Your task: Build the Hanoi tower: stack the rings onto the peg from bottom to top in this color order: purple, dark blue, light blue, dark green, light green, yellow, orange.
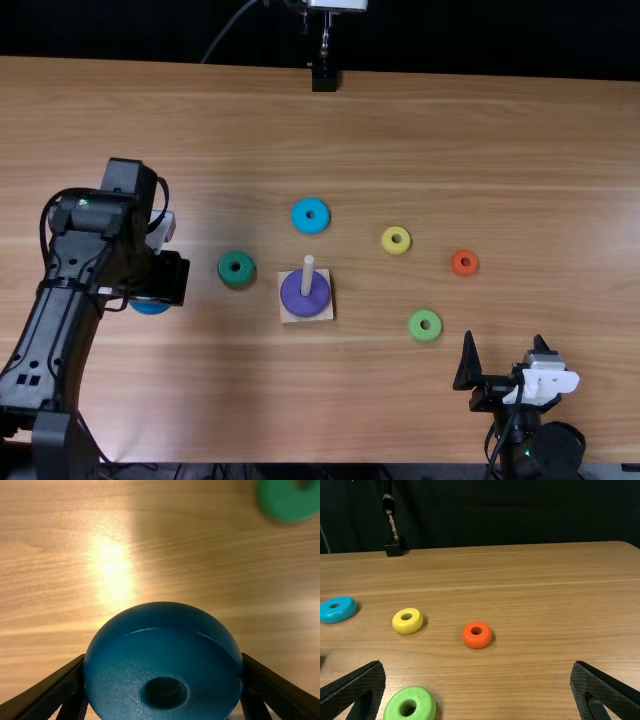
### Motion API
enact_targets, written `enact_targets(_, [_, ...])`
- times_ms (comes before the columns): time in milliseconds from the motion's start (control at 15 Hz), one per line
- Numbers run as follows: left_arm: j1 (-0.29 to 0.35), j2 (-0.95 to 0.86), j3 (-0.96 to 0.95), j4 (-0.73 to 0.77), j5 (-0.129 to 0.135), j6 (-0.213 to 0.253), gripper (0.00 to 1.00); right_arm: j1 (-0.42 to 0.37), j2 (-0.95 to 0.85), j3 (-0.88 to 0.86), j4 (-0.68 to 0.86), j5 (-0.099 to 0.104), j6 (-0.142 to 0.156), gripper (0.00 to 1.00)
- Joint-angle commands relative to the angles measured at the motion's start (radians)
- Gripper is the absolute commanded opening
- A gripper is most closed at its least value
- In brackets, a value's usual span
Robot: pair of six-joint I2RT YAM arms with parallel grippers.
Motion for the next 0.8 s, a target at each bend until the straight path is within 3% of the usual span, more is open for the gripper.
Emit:
enact_targets(0, [-0.049,-0.011,0.104,-0.038,0.003,-0.068,0.0,-0.01,-0.012,-0.064,-0.069,0.009,0.002,1.0])
enact_targets(200, [-0.115,-0.003,0.253,-0.126,0.0,-0.118,0.0,-0.01,-0.012,-0.064,-0.069,0.009,0.002,1.0])
enact_targets(400, [-0.198,0.018,0.367,-0.17,-0.002,-0.234,0.0,-0.01,-0.012,-0.064,-0.069,0.009,0.002,1.0])
enact_targets(733, [-0.33,0.096,0.476,-0.174,-0.006,-0.339,0.0,-0.01,-0.012,-0.064,-0.069,0.009,0.002,1.0])
